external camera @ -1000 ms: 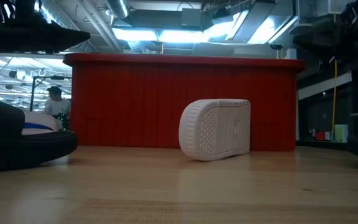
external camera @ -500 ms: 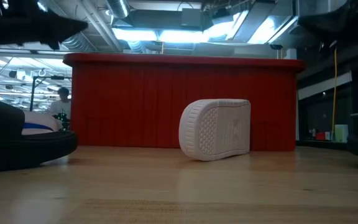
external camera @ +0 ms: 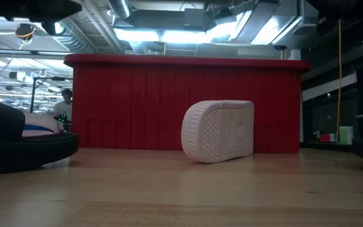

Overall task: Pick and place slides into bin
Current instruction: Put the left black slide into the red bin

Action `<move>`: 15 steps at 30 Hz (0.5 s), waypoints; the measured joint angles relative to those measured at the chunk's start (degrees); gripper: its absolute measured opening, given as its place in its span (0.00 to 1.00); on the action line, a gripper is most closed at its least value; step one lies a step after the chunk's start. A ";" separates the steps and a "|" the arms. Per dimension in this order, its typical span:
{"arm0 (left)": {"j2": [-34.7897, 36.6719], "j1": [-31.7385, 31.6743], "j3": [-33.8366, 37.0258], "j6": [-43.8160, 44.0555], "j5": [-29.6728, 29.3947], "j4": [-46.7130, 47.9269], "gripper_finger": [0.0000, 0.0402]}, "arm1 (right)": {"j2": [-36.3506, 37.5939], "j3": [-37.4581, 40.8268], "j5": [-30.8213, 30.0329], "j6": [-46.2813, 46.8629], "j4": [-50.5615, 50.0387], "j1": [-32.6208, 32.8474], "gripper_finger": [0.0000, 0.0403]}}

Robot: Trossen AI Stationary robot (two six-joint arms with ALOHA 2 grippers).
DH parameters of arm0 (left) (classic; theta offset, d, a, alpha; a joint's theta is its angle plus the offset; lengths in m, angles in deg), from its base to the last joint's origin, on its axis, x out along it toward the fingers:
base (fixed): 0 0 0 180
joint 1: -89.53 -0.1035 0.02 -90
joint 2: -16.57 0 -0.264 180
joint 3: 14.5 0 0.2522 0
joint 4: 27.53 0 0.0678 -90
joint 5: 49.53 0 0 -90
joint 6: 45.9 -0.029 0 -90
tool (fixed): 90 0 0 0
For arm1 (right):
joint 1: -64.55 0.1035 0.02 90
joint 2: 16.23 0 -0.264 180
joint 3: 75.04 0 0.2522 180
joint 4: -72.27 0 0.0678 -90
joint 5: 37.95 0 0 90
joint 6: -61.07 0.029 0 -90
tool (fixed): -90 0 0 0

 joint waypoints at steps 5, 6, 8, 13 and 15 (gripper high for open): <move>-5.07 0.00 -1.82 3.07 6.35 0.45 0.00 | -5.10 -3.34 0.04 -0.42 -0.31 0.00 0.01; -6.18 0.05 -1.89 3.56 6.86 0.45 0.00 | -6.03 -3.71 0.08 0.52 -0.60 -0.01 0.01; -8.45 0.68 -1.89 3.69 7.02 0.55 0.01 | -7.79 -4.08 0.12 1.79 -0.60 -0.01 0.01; -15.98 6.60 -1.89 5.42 7.04 -3.77 0.00 | -12.36 -4.07 0.15 1.43 -0.66 -0.01 0.01; -19.78 10.77 -1.89 3.52 7.06 -7.08 0.00 | -13.93 -4.07 0.20 0.15 0.43 -0.01 0.01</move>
